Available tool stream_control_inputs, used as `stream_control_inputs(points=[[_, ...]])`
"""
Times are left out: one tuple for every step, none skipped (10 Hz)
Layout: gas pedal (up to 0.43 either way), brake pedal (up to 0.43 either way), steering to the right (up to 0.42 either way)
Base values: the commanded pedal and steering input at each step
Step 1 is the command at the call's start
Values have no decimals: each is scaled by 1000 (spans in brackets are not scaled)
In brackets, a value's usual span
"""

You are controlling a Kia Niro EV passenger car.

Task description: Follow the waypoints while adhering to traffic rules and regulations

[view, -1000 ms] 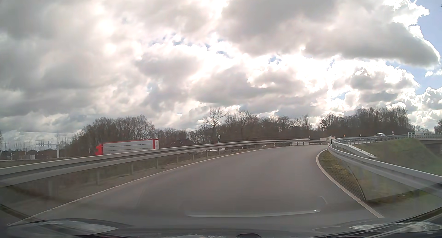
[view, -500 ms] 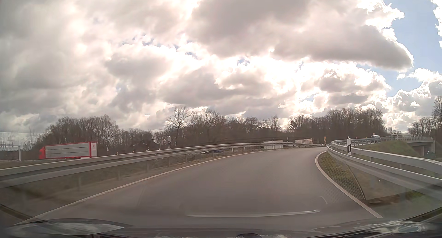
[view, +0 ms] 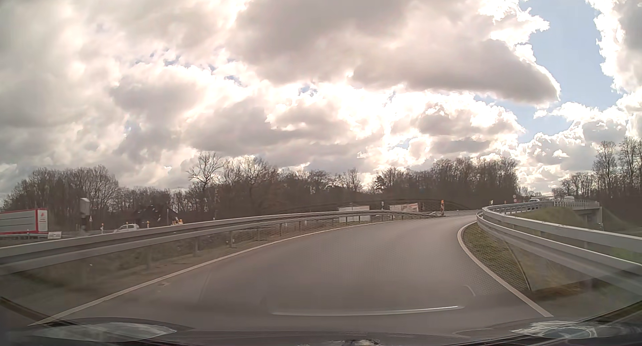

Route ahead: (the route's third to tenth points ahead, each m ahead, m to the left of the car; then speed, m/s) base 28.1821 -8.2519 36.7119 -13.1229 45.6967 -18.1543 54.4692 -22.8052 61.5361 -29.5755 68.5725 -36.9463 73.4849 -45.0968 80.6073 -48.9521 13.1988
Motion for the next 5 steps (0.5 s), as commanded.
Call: stream_control_inputs(points=[[240,0,88],[228,0,91],[228,0,90],[240,0,88],[280,0,88]])
